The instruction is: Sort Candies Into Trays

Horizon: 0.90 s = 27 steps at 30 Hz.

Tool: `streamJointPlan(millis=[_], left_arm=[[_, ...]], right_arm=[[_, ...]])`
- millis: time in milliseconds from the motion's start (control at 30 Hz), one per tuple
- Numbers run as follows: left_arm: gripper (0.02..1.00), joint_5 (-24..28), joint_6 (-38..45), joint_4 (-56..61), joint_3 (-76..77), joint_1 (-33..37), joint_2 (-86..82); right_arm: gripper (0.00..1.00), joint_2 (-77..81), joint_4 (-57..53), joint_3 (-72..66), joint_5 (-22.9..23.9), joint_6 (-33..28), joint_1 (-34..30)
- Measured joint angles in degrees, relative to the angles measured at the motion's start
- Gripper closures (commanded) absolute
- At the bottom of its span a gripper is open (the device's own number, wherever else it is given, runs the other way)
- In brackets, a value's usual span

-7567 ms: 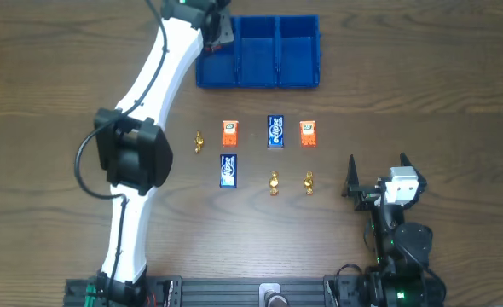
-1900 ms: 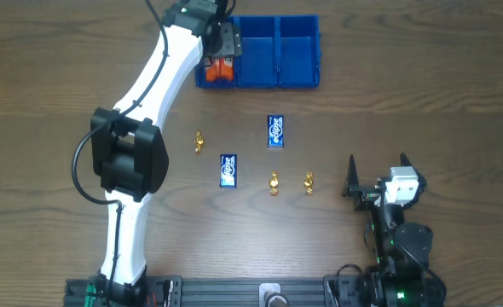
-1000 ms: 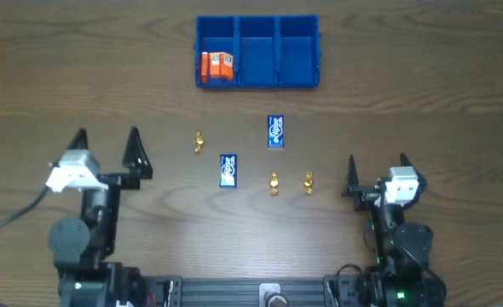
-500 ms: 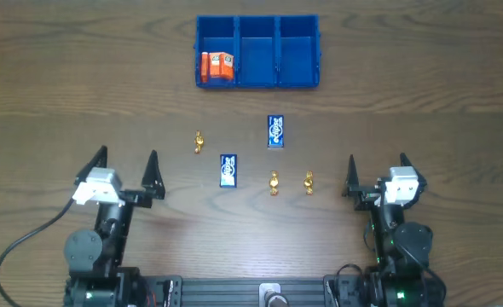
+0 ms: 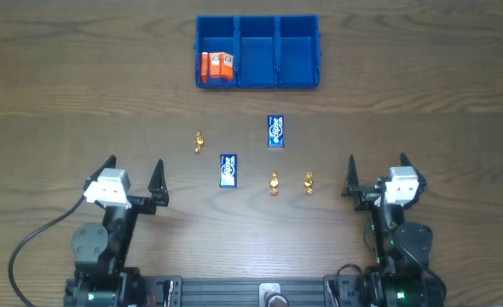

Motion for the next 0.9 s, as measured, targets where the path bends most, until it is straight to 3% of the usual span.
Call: streamJointPlan(millis=[733,900], left_arm=[[0.020,0.0,0.0,0.0,0.0,0.0,0.0],[0.020,0.0,0.0,0.0,0.0,0.0,0.0]], right_arm=[[0.003,0.0,0.6,0.0,0.0,0.0,0.0],[0.003,1.1,-3.2,1.7,0.0,7.1,0.0]])
